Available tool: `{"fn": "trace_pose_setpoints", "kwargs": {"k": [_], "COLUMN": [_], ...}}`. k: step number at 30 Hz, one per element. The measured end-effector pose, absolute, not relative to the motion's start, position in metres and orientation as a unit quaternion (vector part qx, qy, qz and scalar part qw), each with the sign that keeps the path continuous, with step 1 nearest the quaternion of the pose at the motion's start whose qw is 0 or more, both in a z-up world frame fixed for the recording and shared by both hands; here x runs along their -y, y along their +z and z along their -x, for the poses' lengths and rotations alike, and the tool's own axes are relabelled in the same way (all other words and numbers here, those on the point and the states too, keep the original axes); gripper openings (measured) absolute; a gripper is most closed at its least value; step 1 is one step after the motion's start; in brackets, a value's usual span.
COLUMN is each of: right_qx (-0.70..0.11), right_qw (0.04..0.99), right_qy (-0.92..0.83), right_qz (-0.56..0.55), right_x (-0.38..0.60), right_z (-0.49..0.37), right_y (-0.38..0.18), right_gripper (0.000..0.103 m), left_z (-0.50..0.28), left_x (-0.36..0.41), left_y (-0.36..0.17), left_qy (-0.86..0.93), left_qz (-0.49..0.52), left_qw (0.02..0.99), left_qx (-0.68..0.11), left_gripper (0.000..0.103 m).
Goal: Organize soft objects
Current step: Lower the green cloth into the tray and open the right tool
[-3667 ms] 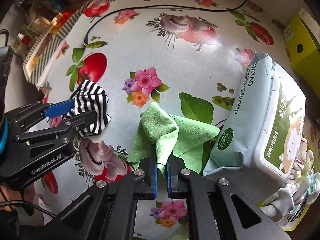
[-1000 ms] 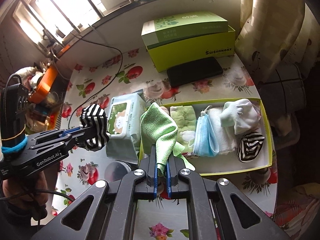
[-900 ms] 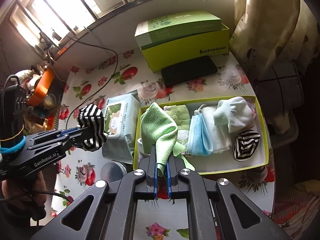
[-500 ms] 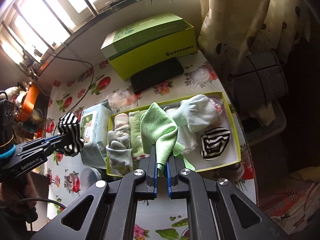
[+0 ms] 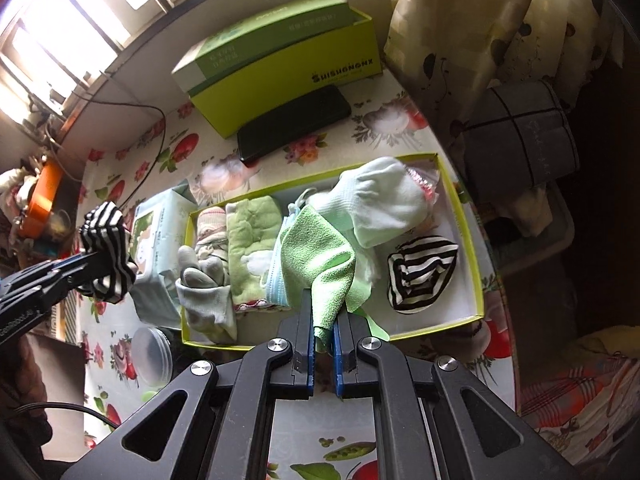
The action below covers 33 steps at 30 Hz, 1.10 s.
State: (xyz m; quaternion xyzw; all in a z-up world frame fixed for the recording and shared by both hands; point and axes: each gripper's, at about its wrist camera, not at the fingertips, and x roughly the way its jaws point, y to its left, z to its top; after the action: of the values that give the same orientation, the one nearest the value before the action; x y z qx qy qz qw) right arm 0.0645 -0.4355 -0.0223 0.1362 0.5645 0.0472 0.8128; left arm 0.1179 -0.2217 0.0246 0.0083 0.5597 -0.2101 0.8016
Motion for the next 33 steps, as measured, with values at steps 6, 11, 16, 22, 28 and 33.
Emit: {"fn": "trace_pose_setpoints", "kwargs": {"k": [6, 11, 16, 22, 28, 33], "right_qx": [-0.566, -0.592, -0.608, -0.587, -0.571, -0.568], "right_qw": [0.812, 0.793, 0.780, 0.796, 0.807, 0.807], "right_qy": [0.051, 0.050, 0.042, 0.029, 0.025, 0.025], "right_qz": [-0.134, -0.135, -0.143, -0.148, -0.150, -0.156], "right_x": [0.436, 0.440, 0.447, 0.455, 0.456, 0.458], "right_z": [-0.079, -0.082, -0.074, -0.069, -0.064, -0.061], "right_y": [-0.036, -0.056, -0.071, -0.055, -0.045, -0.042], "right_gripper": [0.007, 0.007, 0.010, 0.034, 0.034, 0.034], "left_z": [-0.120, -0.122, -0.125, -0.127, -0.130, -0.132], "left_x": [0.228, 0.234, 0.243, 0.259, 0.275, 0.287], "left_y": [0.023, 0.021, 0.017, 0.014, 0.010, 0.004], "left_qy": [-0.212, -0.218, -0.226, -0.243, -0.254, -0.264], "left_qz": [-0.014, -0.015, -0.018, -0.027, -0.034, -0.043], "left_qw": [0.799, 0.796, 0.791, 0.784, 0.778, 0.772], "left_qx": [-0.563, -0.564, -0.568, -0.571, -0.573, -0.577], "left_gripper": [0.012, 0.012, 0.012, 0.012, 0.012, 0.012]}}
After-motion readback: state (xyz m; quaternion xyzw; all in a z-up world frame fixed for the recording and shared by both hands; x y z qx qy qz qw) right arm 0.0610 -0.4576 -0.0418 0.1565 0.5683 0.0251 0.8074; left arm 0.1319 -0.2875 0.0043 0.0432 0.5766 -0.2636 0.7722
